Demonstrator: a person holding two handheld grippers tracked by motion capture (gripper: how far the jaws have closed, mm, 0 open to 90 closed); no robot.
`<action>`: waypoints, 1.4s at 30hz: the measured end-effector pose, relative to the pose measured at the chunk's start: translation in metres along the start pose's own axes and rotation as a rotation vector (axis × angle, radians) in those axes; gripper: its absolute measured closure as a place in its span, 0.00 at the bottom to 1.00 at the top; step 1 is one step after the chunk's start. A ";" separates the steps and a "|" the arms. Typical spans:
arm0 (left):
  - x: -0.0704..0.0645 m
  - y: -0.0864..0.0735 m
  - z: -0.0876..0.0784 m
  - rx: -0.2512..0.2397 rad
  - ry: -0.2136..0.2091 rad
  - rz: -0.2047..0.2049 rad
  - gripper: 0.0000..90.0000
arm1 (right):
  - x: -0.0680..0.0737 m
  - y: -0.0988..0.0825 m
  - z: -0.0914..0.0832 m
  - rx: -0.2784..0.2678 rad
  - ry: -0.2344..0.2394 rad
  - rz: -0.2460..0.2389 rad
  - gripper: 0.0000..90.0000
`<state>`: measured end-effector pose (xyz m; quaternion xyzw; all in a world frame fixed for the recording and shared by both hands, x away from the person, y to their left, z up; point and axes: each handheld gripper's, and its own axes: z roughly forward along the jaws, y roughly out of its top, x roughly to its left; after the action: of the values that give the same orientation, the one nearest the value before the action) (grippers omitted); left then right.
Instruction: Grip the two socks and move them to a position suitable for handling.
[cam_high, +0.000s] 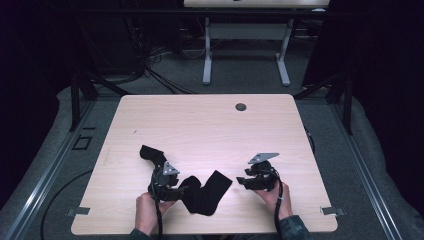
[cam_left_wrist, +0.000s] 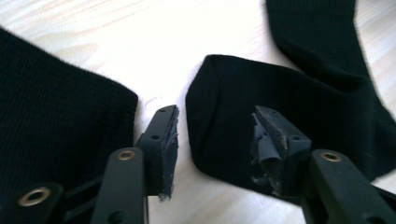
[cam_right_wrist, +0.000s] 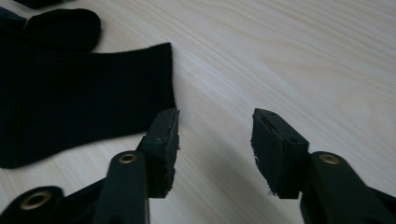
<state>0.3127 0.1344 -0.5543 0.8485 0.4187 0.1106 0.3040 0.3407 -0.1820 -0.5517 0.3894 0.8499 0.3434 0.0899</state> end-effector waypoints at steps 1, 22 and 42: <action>-0.001 0.000 0.002 0.001 0.014 0.005 0.60 | 0.004 0.004 0.005 0.010 0.008 -0.018 0.61; -0.007 -0.006 0.010 0.023 0.037 0.031 0.93 | 0.020 0.010 0.031 0.087 0.028 -0.079 0.90; -0.013 -0.030 -0.004 -0.011 0.024 -0.043 0.83 | 0.011 -0.027 -0.001 0.050 -0.044 0.050 0.91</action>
<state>0.2831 0.1400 -0.5687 0.8363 0.4397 0.1167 0.3061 0.3168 -0.1869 -0.5675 0.4200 0.8461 0.3155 0.0904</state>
